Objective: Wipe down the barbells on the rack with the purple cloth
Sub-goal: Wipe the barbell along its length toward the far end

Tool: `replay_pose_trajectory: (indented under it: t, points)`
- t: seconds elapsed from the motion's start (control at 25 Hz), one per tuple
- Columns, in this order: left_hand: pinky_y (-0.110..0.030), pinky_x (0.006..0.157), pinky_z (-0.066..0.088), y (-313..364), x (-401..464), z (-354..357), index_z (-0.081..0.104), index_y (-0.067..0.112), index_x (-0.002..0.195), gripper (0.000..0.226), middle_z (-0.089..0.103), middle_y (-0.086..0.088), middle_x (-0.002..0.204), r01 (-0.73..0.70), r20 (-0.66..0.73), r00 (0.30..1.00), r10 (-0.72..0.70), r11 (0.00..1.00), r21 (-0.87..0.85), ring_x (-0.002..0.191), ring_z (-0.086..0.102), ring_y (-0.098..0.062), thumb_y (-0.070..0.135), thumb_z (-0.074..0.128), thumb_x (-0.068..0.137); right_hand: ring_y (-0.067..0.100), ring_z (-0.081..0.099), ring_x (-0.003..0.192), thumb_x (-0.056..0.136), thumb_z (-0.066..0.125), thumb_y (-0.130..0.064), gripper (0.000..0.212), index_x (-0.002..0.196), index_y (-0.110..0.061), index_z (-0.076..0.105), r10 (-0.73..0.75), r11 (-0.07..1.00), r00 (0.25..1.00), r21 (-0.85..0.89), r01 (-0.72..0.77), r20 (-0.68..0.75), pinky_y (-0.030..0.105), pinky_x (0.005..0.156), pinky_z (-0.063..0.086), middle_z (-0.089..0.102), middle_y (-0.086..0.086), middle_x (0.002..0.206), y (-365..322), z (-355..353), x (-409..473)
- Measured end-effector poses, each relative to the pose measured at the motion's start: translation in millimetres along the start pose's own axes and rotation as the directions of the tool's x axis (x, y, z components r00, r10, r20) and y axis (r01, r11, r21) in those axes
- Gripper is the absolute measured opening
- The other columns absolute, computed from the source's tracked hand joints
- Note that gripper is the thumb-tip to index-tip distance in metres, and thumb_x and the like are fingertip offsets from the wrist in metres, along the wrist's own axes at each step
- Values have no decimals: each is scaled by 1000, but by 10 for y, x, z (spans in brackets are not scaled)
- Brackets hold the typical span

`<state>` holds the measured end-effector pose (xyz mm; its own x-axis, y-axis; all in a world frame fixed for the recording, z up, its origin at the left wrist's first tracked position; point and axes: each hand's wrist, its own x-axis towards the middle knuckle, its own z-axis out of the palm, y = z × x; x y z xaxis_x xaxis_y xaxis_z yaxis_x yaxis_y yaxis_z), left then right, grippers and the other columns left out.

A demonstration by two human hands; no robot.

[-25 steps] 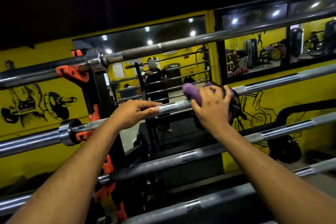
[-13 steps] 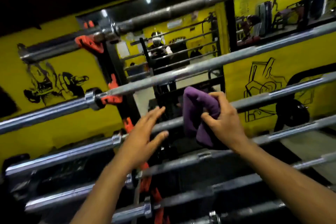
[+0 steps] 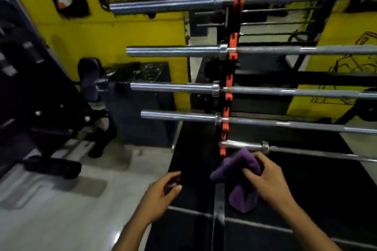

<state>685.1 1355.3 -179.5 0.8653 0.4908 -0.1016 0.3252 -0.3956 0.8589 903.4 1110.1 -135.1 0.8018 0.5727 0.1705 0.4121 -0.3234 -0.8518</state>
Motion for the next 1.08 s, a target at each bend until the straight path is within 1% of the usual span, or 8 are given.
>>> replay_pose_trajectory:
  t: [0.16,0.44,0.6,0.68,0.76,0.92,1.0,1.08]
  points:
    - [-4,83,45,-438,-646,-407,60,34,128,35,68,11,122,38,-8,999,-38,999,-18,107,60,11,24,67,95,3,65,82,78,71,1,36,98,-27,62,50,998,998,-34,-49,29,14,74,48,70,-10,88,-302,481,-558]
    - [-11,90,50,-922,-1423,-723,56,50,124,34,62,17,128,187,-3,982,-187,982,-32,112,61,4,35,65,95,7,66,88,85,58,6,41,100,-31,63,99,988,976,99,-120,193,25,76,56,69,-10,93,-636,1241,-994]
    - [-22,106,38,-804,-1438,-772,37,53,141,59,25,26,154,17,-132,991,-5,995,96,138,36,4,39,67,92,13,65,92,85,60,8,46,108,-32,61,3,991,948,128,-46,318,37,84,55,67,-11,100,-747,1452,-1015]
    - [-17,107,30,-589,-1294,-793,38,49,139,58,12,28,159,-78,-58,994,89,981,176,144,21,8,42,69,90,21,64,85,88,59,8,46,113,-31,56,-79,991,912,130,29,402,40,78,54,64,-8,99,-837,1532,-983]
    - [-16,110,30,-395,-1098,-815,45,46,125,43,19,25,159,-195,52,981,188,959,205,144,22,8,43,70,90,26,61,75,88,57,7,41,109,-28,54,-153,987,881,121,109,448,42,68,51,61,-6,92,-937,1583,-908]
    - [-29,82,53,-324,-657,-949,46,43,97,26,63,18,111,-241,179,962,207,951,195,97,62,-2,43,71,88,10,59,82,81,59,3,39,99,-30,52,-241,969,844,73,235,479,31,70,47,61,-8,92,-1057,1599,-630]
    - [-38,70,54,-325,-334,-1034,47,36,95,22,61,14,93,-227,195,963,184,947,228,78,61,-9,36,68,90,12,61,89,82,61,2,36,100,-29,54,-239,965,824,30,261,513,27,75,48,62,-8,95,-1054,1610,-306]
    - [-35,74,53,-283,103,-1114,50,36,100,20,57,15,96,-302,217,943,254,925,229,83,59,-7,23,64,93,10,62,96,81,64,0,33,101,-26,56,-260,951,841,-26,309,475,29,84,49,62,-11,98,-987,1608,128]
